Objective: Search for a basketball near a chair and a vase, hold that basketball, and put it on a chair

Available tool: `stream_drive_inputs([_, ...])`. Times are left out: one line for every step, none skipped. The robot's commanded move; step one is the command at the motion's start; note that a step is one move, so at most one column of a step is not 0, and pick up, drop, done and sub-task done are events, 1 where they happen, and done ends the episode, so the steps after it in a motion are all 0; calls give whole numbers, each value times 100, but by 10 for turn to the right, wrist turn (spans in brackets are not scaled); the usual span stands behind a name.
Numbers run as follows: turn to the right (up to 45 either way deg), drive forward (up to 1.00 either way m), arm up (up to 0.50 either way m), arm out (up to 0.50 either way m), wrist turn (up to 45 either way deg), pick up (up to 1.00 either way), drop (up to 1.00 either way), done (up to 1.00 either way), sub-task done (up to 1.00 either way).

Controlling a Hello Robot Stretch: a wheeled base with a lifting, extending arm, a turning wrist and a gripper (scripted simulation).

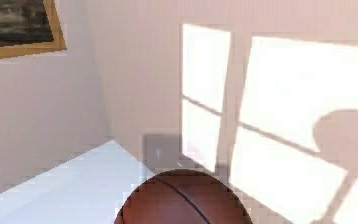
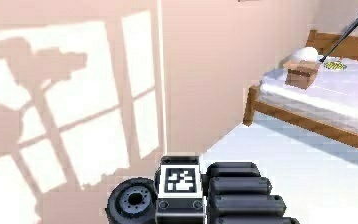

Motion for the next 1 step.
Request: stream_drive_inputs([-450, 0, 0, 0, 0, 0, 0, 0, 0])
